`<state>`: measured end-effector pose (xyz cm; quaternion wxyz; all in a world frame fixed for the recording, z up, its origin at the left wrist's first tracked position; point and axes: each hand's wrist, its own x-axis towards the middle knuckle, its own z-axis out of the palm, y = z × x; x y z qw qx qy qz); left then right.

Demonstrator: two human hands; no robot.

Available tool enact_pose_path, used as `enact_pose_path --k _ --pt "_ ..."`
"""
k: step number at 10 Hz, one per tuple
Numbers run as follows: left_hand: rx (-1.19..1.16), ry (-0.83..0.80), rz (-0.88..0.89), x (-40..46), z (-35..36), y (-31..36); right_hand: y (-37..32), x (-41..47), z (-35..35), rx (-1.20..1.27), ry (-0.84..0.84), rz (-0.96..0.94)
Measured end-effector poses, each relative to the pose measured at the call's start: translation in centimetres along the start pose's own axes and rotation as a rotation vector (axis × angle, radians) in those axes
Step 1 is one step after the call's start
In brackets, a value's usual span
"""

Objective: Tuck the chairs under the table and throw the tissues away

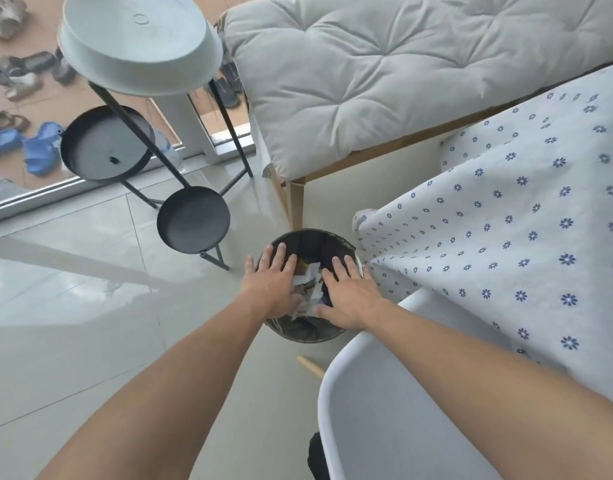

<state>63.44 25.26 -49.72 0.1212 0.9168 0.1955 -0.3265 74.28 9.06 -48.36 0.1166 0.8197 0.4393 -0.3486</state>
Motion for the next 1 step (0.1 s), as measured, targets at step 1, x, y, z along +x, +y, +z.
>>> enact_pose_path --k 1 --pt "0.024 0.021 0.0 -2.69 -2.23 0.35 -0.76 -2.35 -1.81 0.003 0.029 0.004"
